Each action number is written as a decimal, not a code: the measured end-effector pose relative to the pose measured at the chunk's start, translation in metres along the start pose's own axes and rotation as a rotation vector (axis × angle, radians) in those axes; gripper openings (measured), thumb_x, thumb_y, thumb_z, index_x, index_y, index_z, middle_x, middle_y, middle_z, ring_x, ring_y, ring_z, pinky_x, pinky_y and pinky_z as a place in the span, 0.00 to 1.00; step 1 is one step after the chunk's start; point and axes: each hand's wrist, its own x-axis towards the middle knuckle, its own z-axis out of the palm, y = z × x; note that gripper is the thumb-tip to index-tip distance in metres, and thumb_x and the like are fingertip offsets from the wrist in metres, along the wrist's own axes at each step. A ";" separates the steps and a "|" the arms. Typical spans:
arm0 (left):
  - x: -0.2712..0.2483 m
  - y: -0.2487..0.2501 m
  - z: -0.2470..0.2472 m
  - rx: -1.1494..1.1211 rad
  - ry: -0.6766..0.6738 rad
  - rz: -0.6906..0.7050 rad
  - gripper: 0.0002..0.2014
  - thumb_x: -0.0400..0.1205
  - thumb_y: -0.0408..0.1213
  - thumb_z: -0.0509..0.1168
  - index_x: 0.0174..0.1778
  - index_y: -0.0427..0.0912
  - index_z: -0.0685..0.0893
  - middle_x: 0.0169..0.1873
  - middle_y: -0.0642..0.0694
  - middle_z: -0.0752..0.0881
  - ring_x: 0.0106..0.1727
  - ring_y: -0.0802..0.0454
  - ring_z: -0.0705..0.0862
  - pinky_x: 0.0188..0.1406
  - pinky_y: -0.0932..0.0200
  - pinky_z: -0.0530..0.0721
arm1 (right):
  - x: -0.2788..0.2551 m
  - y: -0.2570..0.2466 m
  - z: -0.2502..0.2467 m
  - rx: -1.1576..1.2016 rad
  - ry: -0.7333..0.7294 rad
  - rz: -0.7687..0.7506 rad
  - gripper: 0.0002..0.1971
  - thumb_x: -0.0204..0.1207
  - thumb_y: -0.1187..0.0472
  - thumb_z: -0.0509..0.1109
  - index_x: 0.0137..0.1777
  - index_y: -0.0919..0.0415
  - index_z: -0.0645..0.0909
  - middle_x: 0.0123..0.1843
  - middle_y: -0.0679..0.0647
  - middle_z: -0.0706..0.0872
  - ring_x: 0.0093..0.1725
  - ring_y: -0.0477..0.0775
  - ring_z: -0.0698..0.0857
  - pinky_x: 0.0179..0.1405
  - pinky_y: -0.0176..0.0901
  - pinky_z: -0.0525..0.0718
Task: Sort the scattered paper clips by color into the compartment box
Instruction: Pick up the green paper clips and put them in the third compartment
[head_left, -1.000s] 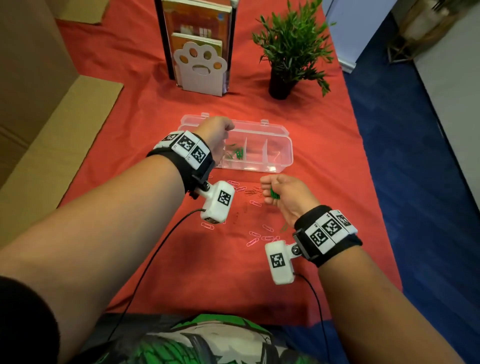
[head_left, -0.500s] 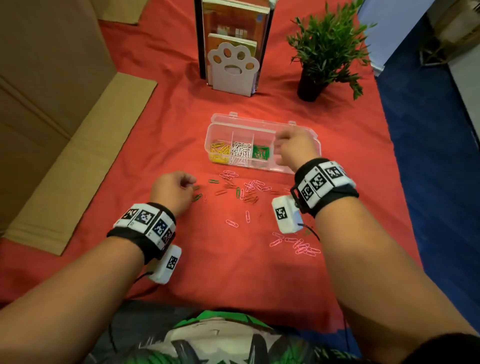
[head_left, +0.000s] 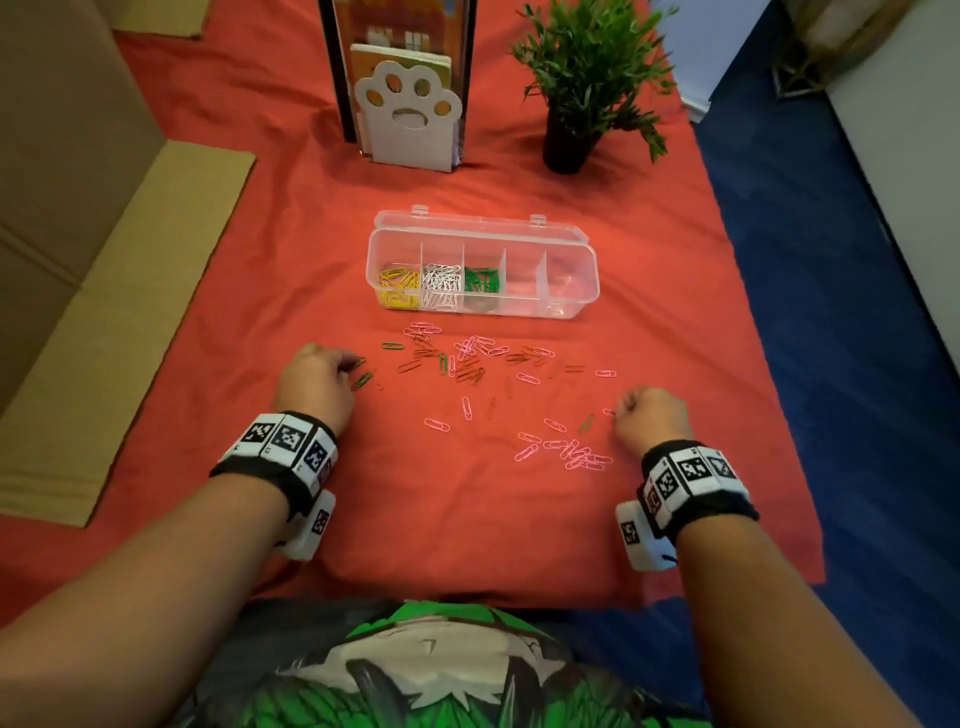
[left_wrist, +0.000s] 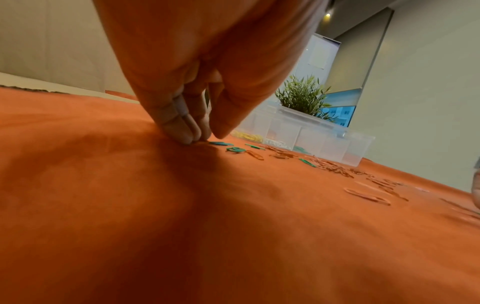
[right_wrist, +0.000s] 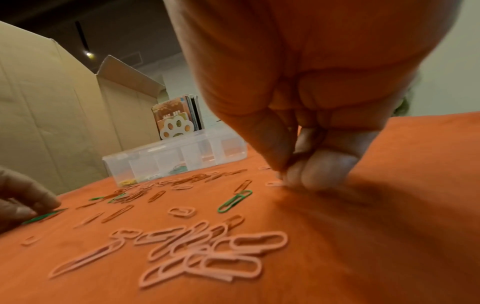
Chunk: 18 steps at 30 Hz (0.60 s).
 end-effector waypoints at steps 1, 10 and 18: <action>0.001 0.000 0.000 0.016 -0.014 0.020 0.14 0.74 0.27 0.65 0.55 0.39 0.88 0.48 0.32 0.84 0.52 0.34 0.82 0.56 0.51 0.77 | -0.001 0.000 0.002 -0.002 -0.001 0.003 0.13 0.79 0.61 0.62 0.50 0.70 0.83 0.54 0.70 0.87 0.58 0.68 0.84 0.59 0.48 0.80; 0.008 0.001 0.003 0.033 -0.084 0.017 0.12 0.76 0.31 0.65 0.53 0.40 0.86 0.51 0.33 0.87 0.55 0.35 0.83 0.57 0.49 0.79 | -0.013 -0.032 0.021 -0.270 -0.049 -0.098 0.13 0.76 0.66 0.61 0.55 0.70 0.82 0.57 0.67 0.86 0.58 0.66 0.85 0.56 0.50 0.83; 0.012 -0.009 0.003 -0.029 -0.033 -0.029 0.13 0.78 0.29 0.60 0.55 0.37 0.85 0.52 0.29 0.84 0.55 0.32 0.82 0.60 0.48 0.76 | -0.008 -0.057 0.017 0.066 -0.145 -0.125 0.09 0.77 0.65 0.58 0.49 0.63 0.79 0.49 0.65 0.88 0.46 0.63 0.87 0.47 0.50 0.86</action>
